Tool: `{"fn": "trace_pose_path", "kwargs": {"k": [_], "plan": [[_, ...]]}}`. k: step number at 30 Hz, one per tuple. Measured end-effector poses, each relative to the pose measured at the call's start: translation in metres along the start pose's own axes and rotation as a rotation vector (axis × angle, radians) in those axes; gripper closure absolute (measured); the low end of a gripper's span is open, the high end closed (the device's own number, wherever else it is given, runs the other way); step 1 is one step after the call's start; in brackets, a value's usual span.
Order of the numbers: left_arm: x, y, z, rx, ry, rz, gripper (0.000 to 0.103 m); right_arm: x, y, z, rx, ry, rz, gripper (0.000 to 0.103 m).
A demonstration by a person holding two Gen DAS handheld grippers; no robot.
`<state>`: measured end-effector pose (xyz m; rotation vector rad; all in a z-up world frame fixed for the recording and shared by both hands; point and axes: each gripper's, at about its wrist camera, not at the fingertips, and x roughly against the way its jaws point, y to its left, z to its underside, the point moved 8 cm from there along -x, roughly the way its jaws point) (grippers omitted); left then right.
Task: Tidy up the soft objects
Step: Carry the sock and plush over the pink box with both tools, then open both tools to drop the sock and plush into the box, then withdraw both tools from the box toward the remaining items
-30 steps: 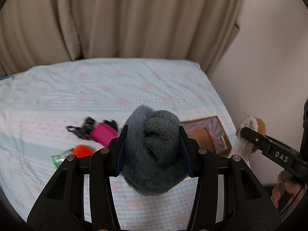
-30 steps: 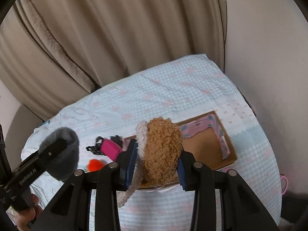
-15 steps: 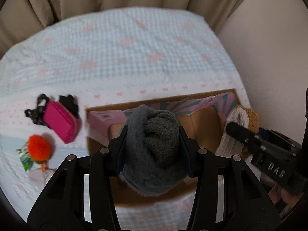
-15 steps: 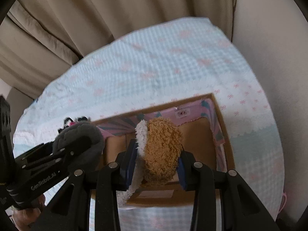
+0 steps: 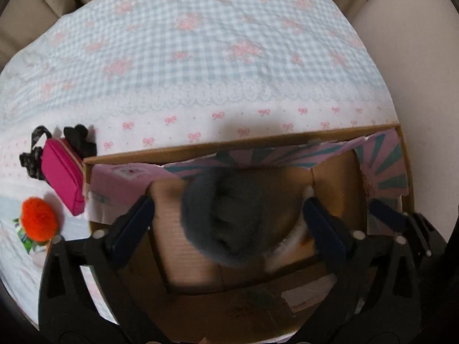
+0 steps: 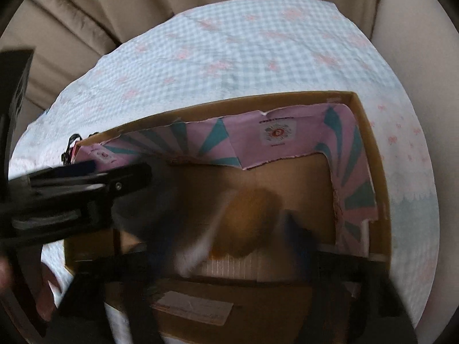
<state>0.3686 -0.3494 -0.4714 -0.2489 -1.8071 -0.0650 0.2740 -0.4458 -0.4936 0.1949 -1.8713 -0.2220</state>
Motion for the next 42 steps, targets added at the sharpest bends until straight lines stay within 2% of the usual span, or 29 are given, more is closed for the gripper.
{"fn": "trace_pose_path", "kwargs": {"k": [5,10,15,23,31,35,42], "plan": [[0.003,0.000,0.001,-0.018,0.013,-0.006,0.000,0.001,0.012,0.008,0.080,-0.026,-0.008,0.001],[0.016,-0.005,0.002,-0.019,0.003,0.009,0.000,0.011,0.013,0.008,0.066,-0.048,-0.011,0.001],[0.042,-0.010,0.004,-0.026,-0.030,0.015,0.000,0.038,0.016,0.006,0.067,-0.078,0.004,0.001],[0.127,-0.012,0.011,-0.027,-0.143,0.040,0.000,0.107,0.031,0.003,0.053,-0.144,0.022,0.001],[0.242,0.005,0.032,-0.039,-0.334,0.016,0.000,0.195,0.054,0.003,0.052,-0.224,0.065,0.001],[0.294,0.018,0.053,-0.041,-0.412,0.013,0.000,0.241,0.070,0.008,0.039,-0.305,0.060,0.001],[0.366,0.055,0.103,-0.024,-0.530,-0.001,0.000,0.308,0.111,0.022,0.059,-0.432,0.130,0.001]]}}
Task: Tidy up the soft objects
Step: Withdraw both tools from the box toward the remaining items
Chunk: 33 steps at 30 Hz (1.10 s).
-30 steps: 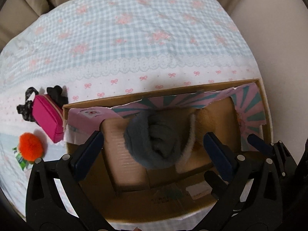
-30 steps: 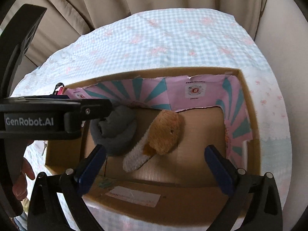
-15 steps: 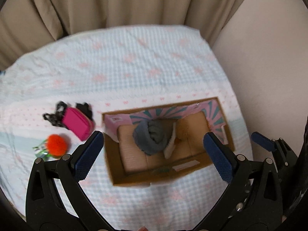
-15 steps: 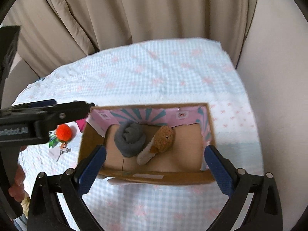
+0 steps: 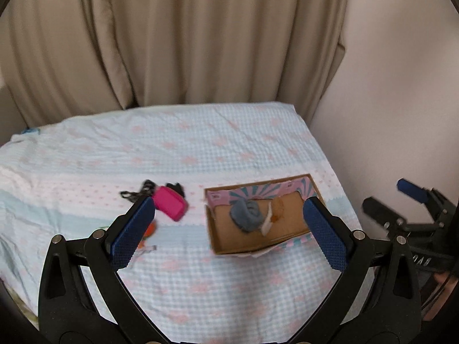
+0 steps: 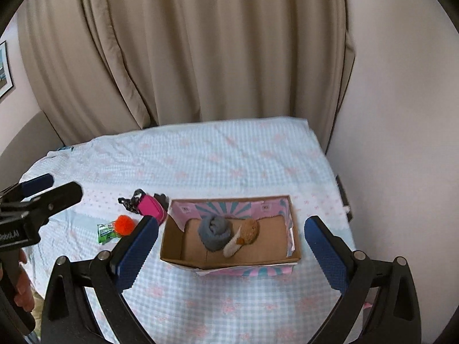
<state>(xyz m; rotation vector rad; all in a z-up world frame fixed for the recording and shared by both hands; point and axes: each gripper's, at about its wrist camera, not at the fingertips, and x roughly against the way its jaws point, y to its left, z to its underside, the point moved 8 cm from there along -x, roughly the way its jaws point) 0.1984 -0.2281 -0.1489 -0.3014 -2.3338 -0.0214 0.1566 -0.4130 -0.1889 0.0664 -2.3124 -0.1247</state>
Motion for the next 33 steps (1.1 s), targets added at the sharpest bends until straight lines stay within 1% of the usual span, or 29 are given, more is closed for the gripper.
{"fn": "trace_pose_path", "kwargs": {"k": [2,7,11,15,18,22,25,28,33], "plan": [[0.020,0.015,0.005,0.007,-0.026,-0.017,0.000,0.016,0.011,0.000,0.002,-0.028,0.003,0.001],[0.066,0.058,0.020,0.038,-0.084,-0.043,0.000,0.046,0.043,0.003,-0.004,-0.081,-0.024,0.001],[0.088,0.090,0.032,0.032,-0.107,-0.066,0.000,0.060,0.070,0.010,-0.006,-0.112,-0.046,0.001],[0.102,0.128,0.044,0.050,-0.118,-0.059,0.000,0.068,0.098,0.016,-0.003,-0.126,-0.049,0.001],[0.107,0.154,0.052,0.049,-0.116,-0.047,0.000,0.069,0.119,0.018,-0.004,-0.133,-0.047,0.001],[0.108,0.192,0.059,0.036,-0.092,-0.020,0.000,0.072,0.148,0.018,-0.026,-0.142,-0.035,0.001],[0.105,0.216,0.062,0.020,-0.073,0.014,0.000,0.066,0.171,0.019,-0.056,-0.132,-0.032,0.001],[0.098,0.240,0.063,-0.014,-0.054,0.046,0.000,0.059,0.196,0.019,-0.083,-0.122,-0.026,0.001],[0.070,0.274,0.065,-0.051,-0.011,0.116,0.000,0.035,0.235,0.025,-0.125,-0.098,-0.003,0.001]]}}
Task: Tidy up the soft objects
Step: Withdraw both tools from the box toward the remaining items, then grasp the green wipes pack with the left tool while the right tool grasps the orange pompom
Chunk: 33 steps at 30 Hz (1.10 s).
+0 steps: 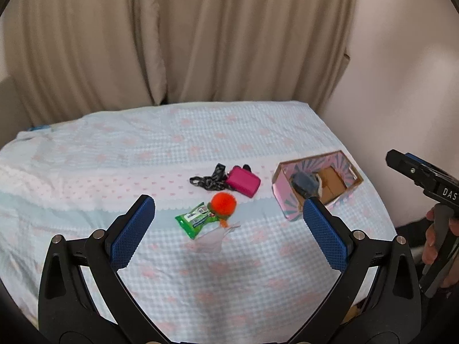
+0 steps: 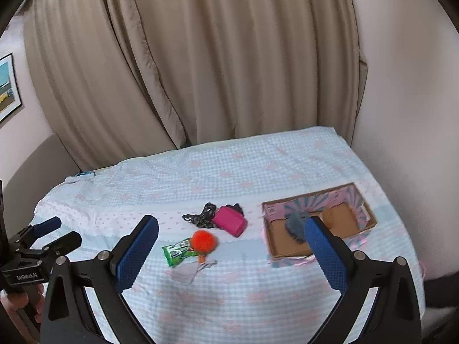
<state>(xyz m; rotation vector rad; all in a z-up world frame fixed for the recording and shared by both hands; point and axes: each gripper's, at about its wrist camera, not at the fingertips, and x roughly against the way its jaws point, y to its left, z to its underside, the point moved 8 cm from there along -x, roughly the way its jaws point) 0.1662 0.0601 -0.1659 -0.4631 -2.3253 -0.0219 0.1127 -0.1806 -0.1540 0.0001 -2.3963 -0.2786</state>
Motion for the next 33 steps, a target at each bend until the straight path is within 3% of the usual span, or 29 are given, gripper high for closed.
{"fn": "trace_pose_path", "kwargs": {"k": [5,13,30,33], "plan": [[-0.038,0.029,0.009,-0.058,0.049,0.061,0.001,-0.037,0.029,0.021,-0.023,0.044,0.033,0.001],[-0.122,0.067,0.033,-0.103,0.134,0.127,0.002,-0.122,0.063,0.055,-0.101,0.110,-0.006,0.001],[-0.314,0.086,0.114,-0.169,0.329,0.238,0.004,-0.316,0.059,0.136,-0.186,0.321,-0.018,0.002],[-0.339,0.087,0.129,-0.170,0.359,0.252,0.005,-0.341,0.058,0.149,-0.186,0.348,-0.027,0.007]]}}
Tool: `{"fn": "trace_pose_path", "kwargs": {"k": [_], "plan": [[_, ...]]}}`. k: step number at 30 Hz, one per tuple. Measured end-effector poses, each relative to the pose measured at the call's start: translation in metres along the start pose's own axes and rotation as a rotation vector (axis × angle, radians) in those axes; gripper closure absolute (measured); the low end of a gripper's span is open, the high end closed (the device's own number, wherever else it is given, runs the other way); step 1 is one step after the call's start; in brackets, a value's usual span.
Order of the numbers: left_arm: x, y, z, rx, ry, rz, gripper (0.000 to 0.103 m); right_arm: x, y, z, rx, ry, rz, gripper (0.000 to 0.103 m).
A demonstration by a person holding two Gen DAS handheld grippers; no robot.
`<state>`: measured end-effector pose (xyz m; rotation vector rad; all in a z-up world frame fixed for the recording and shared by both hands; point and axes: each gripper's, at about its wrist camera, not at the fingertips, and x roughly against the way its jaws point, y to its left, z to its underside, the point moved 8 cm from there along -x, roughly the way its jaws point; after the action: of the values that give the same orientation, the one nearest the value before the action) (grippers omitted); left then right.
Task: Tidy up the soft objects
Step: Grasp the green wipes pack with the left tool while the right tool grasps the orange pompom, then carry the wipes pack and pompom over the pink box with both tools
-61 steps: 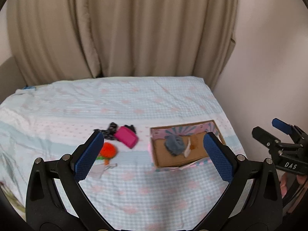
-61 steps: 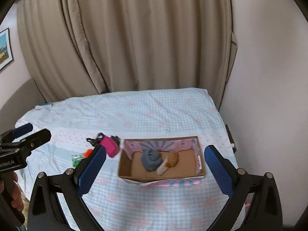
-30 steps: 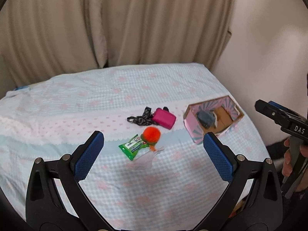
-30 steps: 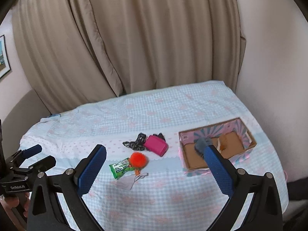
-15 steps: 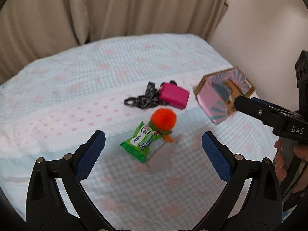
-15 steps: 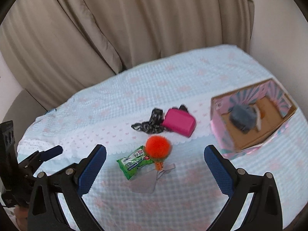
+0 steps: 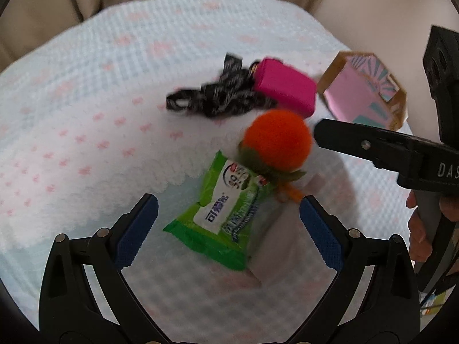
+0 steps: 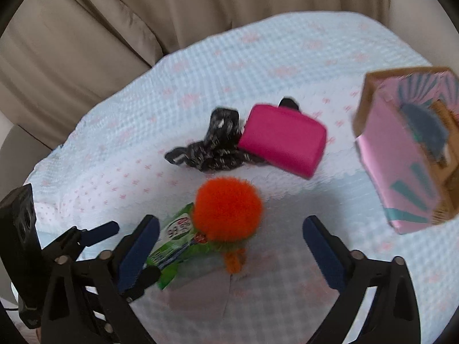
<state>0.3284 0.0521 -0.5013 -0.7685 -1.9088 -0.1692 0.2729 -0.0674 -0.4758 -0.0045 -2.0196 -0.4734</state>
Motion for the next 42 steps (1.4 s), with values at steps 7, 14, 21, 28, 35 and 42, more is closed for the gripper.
{"fn": "trace_pose_path", "kwargs": {"k": [7,14,21,28,35,42], "plan": [[-0.041,-0.001,0.005,-0.028,0.043,0.031,0.016,-0.047,-0.001,0.005,-0.010,0.049,-0.034,0.013],[-0.053,0.000,0.005,-0.018,0.057,0.056,0.036,-0.075,-0.001,0.007,-0.052,0.110,-0.080,0.038],[-0.053,-0.004,0.004,-0.040,0.061,0.059,0.055,-0.084,0.001,0.009,-0.045,0.146,-0.083,0.067],[-0.048,-0.004,0.002,-0.023,0.062,0.062,0.061,-0.080,0.002,0.008,-0.040,0.138,-0.077,0.069],[-0.019,-0.009,-0.011,-0.004,0.030,0.052,0.062,-0.052,0.010,-0.004,-0.029,0.104,-0.076,0.069],[0.039,-0.024,-0.036,0.012,-0.023,0.029,0.062,0.005,0.030,-0.023,0.009,0.049,-0.084,0.069]]}}
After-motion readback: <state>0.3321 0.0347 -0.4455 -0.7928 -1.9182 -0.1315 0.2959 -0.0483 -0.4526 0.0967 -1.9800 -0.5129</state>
